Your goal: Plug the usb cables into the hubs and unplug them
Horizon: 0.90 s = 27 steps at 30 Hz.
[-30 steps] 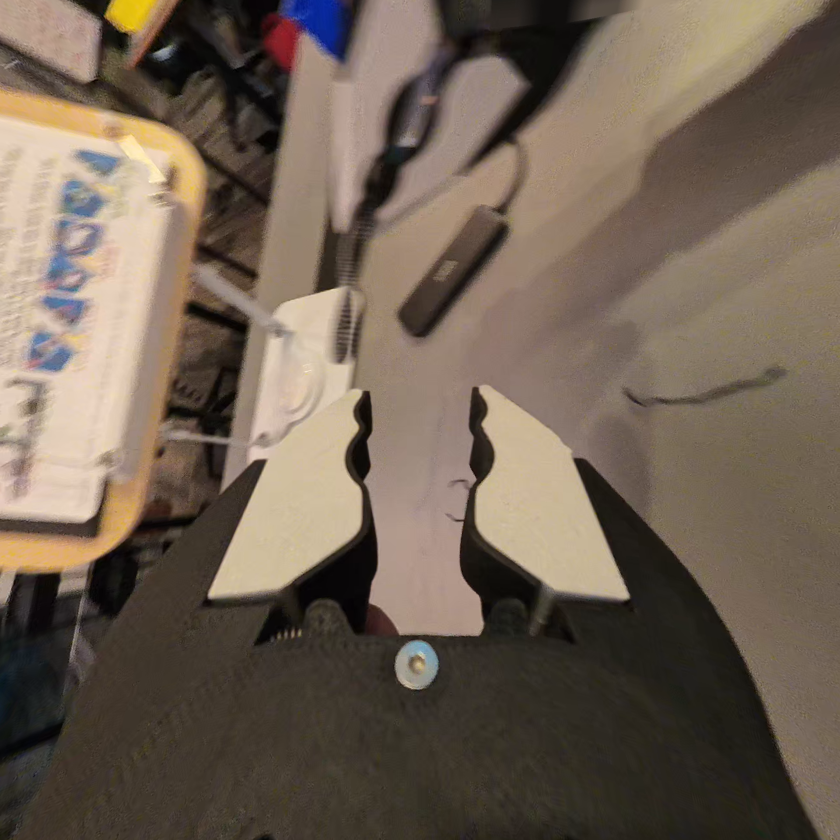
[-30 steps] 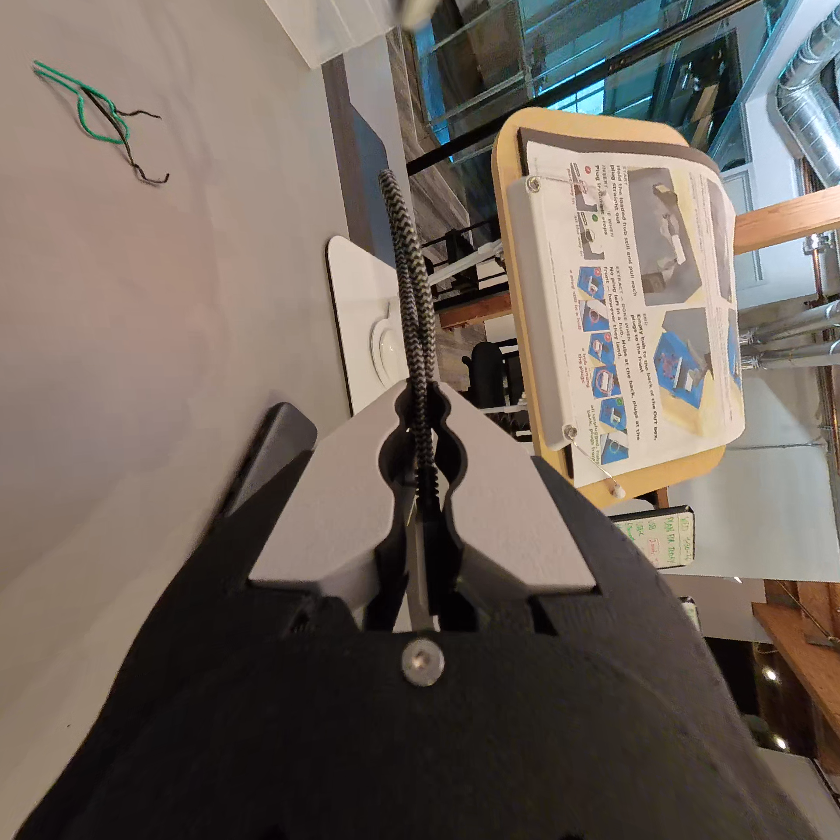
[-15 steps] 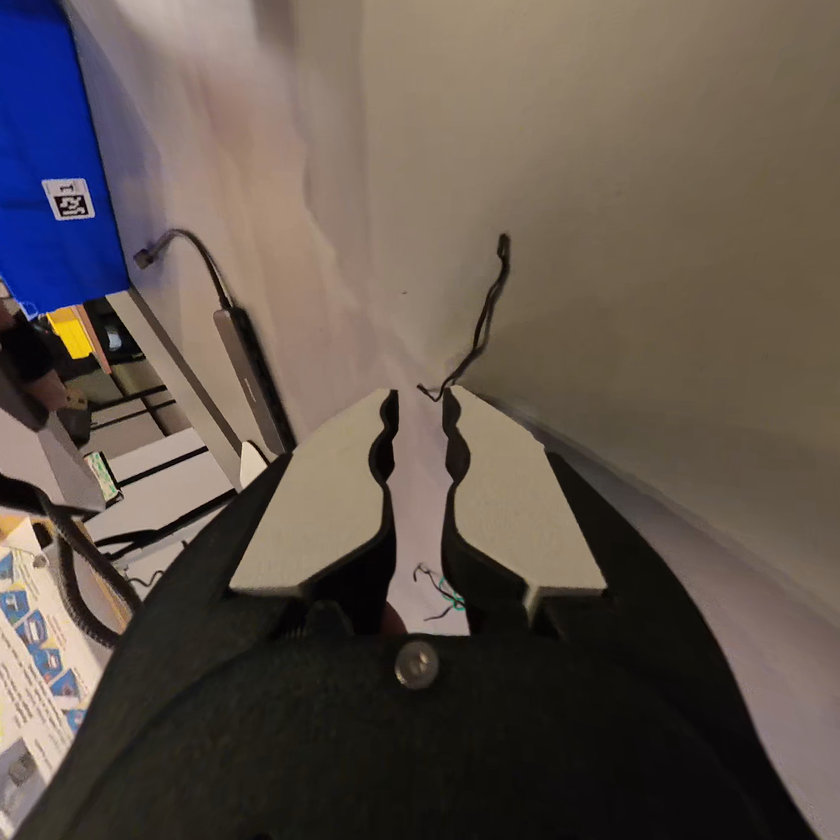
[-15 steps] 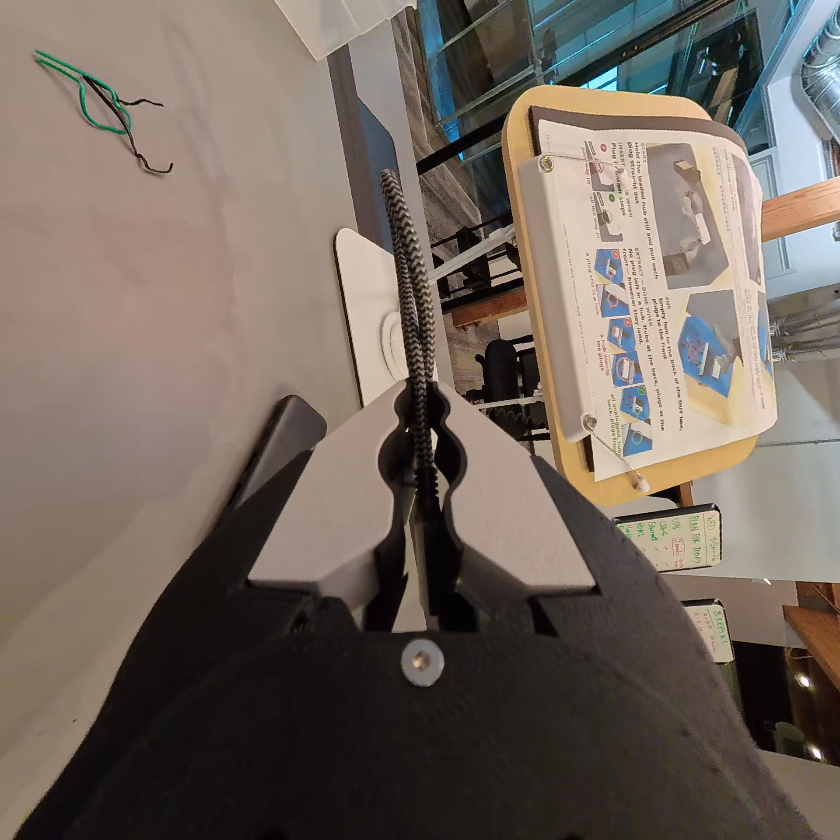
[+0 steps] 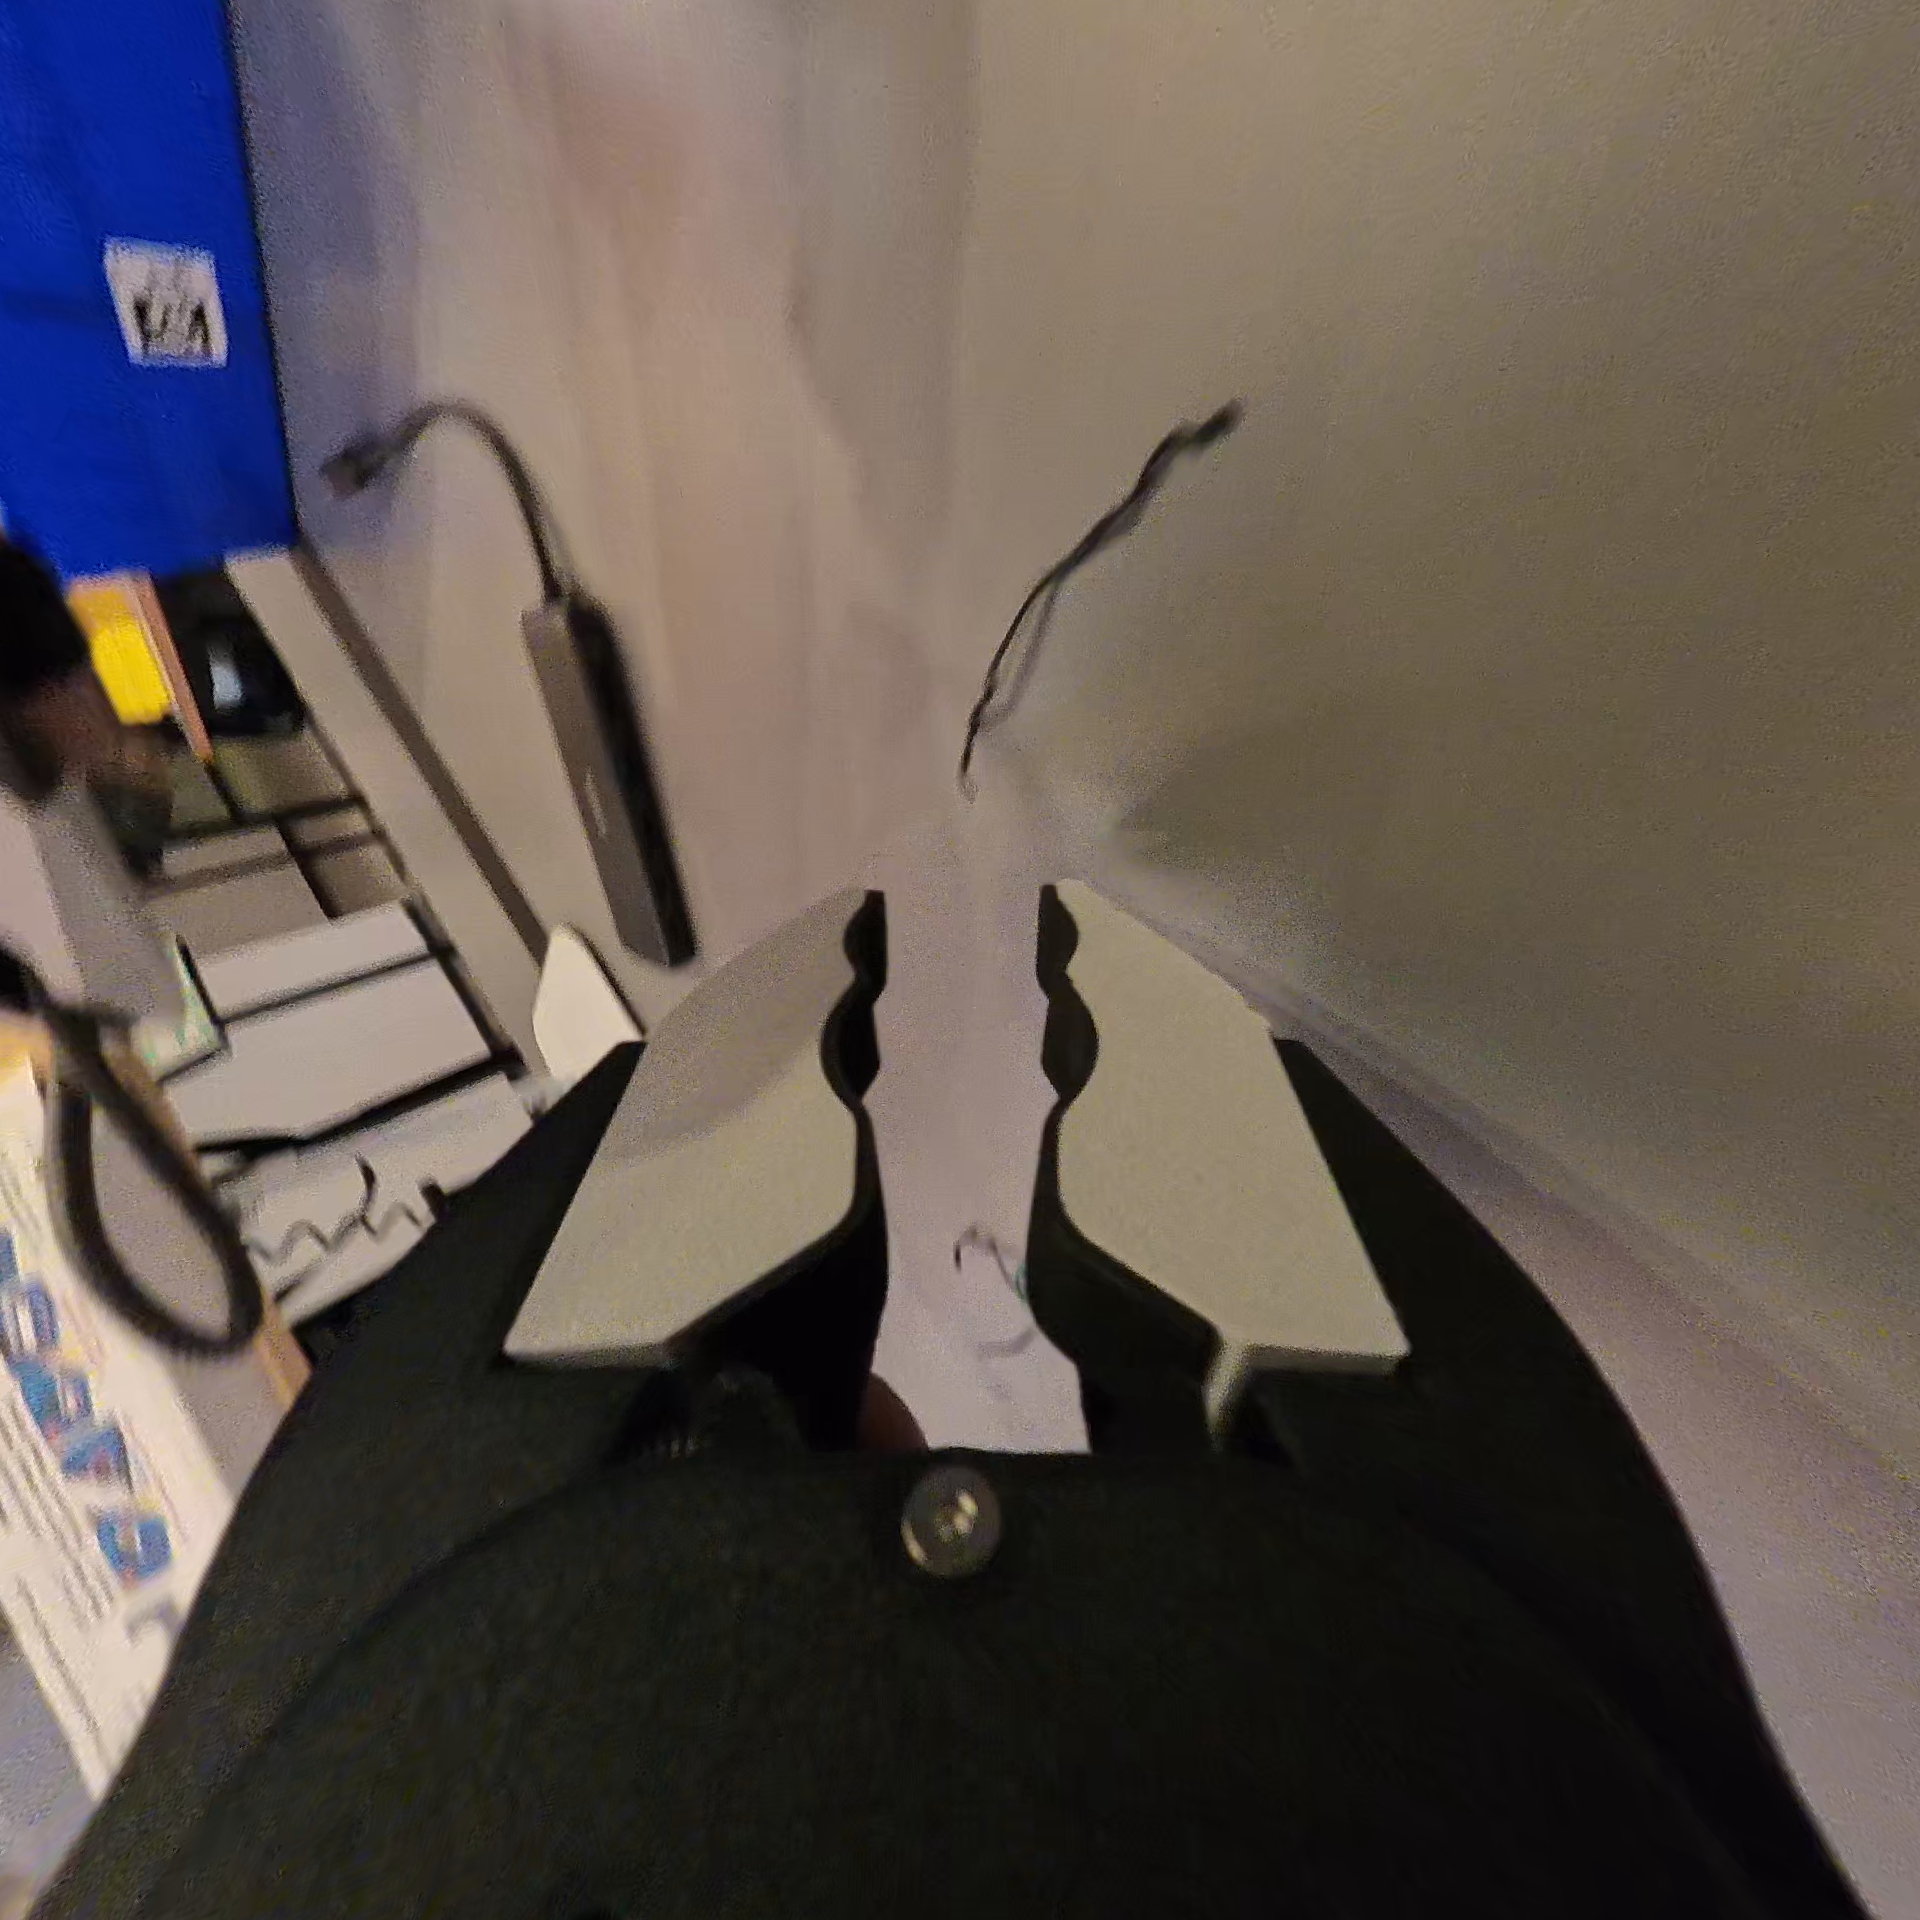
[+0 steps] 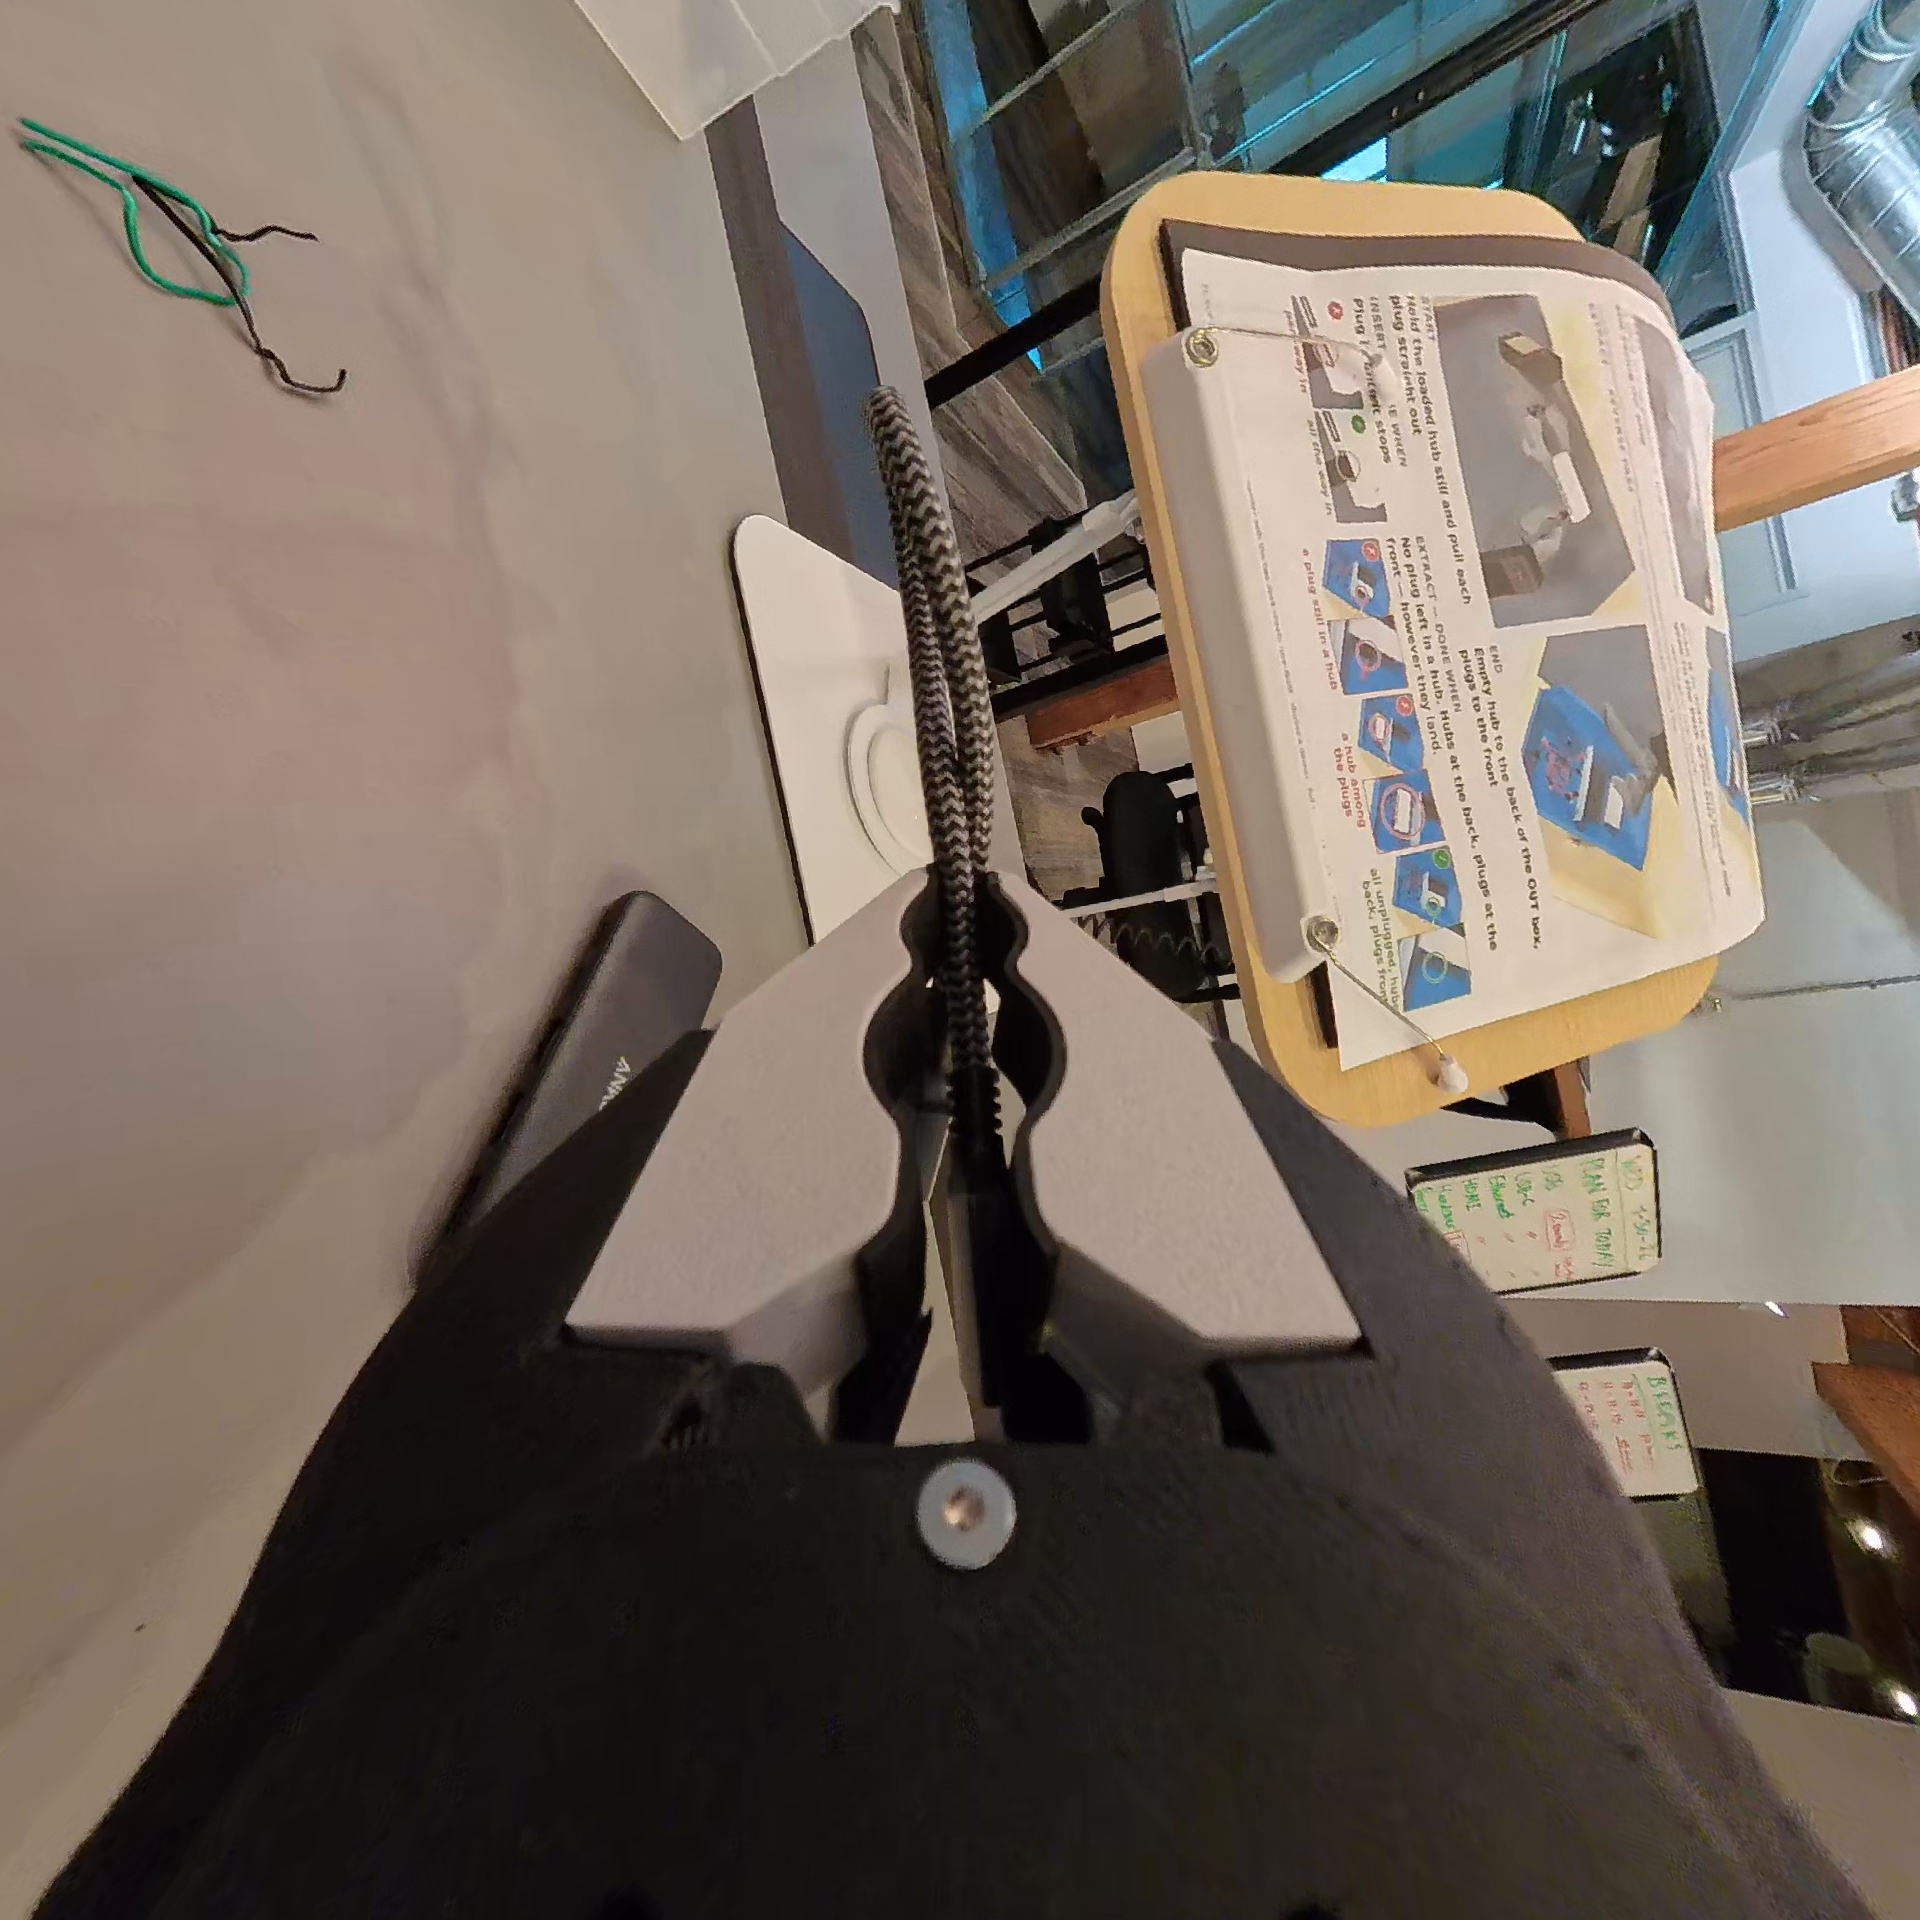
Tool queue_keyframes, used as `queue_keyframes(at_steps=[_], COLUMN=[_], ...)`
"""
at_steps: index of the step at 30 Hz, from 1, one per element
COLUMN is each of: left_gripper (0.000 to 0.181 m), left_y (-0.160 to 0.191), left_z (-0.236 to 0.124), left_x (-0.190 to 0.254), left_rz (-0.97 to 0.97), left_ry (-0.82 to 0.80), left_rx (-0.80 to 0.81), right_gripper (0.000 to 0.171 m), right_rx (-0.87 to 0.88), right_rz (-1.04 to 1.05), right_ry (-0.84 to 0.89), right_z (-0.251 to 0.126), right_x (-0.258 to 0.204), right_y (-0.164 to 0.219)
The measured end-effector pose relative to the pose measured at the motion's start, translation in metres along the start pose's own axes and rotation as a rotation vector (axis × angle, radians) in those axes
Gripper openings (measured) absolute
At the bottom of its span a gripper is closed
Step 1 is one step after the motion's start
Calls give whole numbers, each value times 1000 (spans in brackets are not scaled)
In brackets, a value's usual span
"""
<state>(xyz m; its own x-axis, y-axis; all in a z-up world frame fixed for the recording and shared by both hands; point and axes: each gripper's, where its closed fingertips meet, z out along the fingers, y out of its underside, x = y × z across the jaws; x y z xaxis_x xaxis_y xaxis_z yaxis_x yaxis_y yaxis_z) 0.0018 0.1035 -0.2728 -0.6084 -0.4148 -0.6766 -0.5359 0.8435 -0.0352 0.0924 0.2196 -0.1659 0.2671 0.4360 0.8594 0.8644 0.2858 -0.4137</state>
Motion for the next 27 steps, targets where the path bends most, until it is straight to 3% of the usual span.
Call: queue_keyframes(at_steps=[5, 9, 21, 27], left_gripper=[42, 40, 29, 26], left_y=[71, 108, 113, 133], left_z=[-38, -53, -9, -14], left_x=[-14, -5, 3, -1], left_rz=[-259, -358, -755, -819], left_ry=[-59, -48, 123, 132], left_rx=[-126, -180, -114, -125], right_gripper=[3, 2, 3, 3], right_rx=[6, 4, 5, 8], right_rz=[30, 34, 56, 68], right_ry=[0, -11, -25, -24], right_z=[0, 2, 5, 4], right_x=[2, 0, -4, -2], right_y=[3, 4, 6, 9])
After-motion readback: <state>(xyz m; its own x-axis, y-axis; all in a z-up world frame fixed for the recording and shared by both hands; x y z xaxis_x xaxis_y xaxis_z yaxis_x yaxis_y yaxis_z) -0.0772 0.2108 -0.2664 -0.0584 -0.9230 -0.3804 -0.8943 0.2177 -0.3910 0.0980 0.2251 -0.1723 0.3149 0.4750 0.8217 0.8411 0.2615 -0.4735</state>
